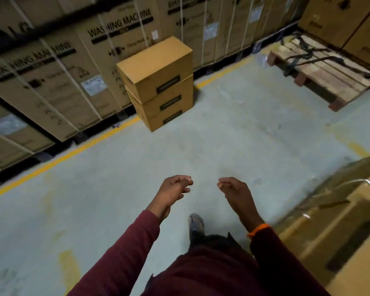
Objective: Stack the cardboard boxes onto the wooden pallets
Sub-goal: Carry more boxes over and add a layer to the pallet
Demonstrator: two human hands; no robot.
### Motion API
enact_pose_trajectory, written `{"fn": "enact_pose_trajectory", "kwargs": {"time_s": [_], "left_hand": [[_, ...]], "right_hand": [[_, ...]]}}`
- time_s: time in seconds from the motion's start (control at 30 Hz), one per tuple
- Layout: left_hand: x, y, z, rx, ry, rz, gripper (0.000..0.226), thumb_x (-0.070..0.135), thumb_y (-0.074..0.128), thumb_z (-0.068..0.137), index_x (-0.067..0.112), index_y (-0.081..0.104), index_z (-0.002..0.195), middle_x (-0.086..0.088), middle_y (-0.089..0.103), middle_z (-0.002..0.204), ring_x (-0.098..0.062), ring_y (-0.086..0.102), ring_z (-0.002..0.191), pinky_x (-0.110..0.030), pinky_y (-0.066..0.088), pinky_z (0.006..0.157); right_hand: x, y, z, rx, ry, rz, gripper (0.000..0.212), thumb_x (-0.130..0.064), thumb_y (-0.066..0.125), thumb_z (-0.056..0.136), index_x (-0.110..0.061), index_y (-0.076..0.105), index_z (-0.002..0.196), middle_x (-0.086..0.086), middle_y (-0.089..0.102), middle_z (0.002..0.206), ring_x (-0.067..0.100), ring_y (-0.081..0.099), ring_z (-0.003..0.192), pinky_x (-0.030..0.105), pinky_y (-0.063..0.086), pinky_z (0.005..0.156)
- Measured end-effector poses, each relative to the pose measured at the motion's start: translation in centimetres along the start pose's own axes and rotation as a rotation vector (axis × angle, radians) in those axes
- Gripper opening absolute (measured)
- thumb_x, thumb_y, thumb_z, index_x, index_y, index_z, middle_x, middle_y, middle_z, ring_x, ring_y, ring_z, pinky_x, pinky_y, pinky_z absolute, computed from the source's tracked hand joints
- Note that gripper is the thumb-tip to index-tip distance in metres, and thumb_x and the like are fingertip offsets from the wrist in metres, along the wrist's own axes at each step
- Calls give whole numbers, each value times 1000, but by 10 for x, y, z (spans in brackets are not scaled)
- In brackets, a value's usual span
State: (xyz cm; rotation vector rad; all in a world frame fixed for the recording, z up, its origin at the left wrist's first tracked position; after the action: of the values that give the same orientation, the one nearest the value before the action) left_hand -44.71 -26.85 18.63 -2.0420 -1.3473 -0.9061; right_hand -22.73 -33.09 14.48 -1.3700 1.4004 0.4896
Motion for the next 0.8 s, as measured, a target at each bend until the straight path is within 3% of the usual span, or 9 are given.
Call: {"fn": "enact_pose_trajectory", "kwargs": {"time_s": [0.1, 0.33, 0.43, 0.57, 0.67, 0.8], "left_hand": [[60, -48, 49, 20, 38, -29, 22, 27, 61, 100, 19, 71, 117, 7, 76, 114, -15, 70, 108, -33, 51, 98], [112, -170, 163, 85, -12, -135, 20, 28, 62, 100, 21, 72, 115, 7, 77, 111, -16, 71, 106, -34, 51, 97], [129, -229, 223, 83, -47, -137, 19, 27, 62, 100, 21, 72, 114, 8, 77, 110, -17, 71, 106, -30, 52, 91], [182, -315, 300, 84, -41, -124, 19, 24, 60, 101, 19, 72, 114, 5, 77, 111, -17, 70, 102, -29, 50, 86], [231, -374, 348, 68, -18, -90, 19, 25, 59, 101, 19, 72, 113, 4, 77, 110, -16, 70, 98, -28, 50, 84], [289, -426, 417, 53, -53, -25, 19, 24, 59, 101, 18, 72, 113, 3, 77, 111, -13, 68, 92, -27, 48, 82]], "right_hand": [[-65, 37, 76, -42, -39, -14, 11, -20, 73, 92, -21, 77, 102, -9, 77, 92, 7, 71, 91, 35, 56, 90], [-175, 153, 212, -193, -66, -81, 11, -23, 73, 91, -24, 77, 101, -12, 76, 88, 0, 69, 84, 22, 51, 79], [-201, 207, 266, -196, -21, -57, 11, -25, 73, 90, -26, 76, 100, -11, 75, 86, 2, 67, 78, 26, 52, 78], [-242, 273, 328, -123, 49, 38, 12, -29, 74, 85, -25, 77, 96, -8, 77, 89, 9, 72, 88, 37, 57, 86], [-285, 315, 366, -111, 79, 120, 7, -19, 76, 88, -22, 78, 95, -6, 77, 89, 14, 73, 90, 36, 57, 84], [-331, 350, 428, -108, 101, 169, 21, -37, 75, 80, -27, 78, 98, -9, 78, 94, 10, 73, 95, 33, 57, 85]]}}
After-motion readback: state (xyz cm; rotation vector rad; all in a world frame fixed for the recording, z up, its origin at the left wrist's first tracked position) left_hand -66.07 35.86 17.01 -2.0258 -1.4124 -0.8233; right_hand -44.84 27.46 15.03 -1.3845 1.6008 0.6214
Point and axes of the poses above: each hand's wrist, its own z-axis towards the middle knuckle, its own y-axis out of the palm, x = y × z, the point moved 6 cm from there along z, towards the middle knuckle
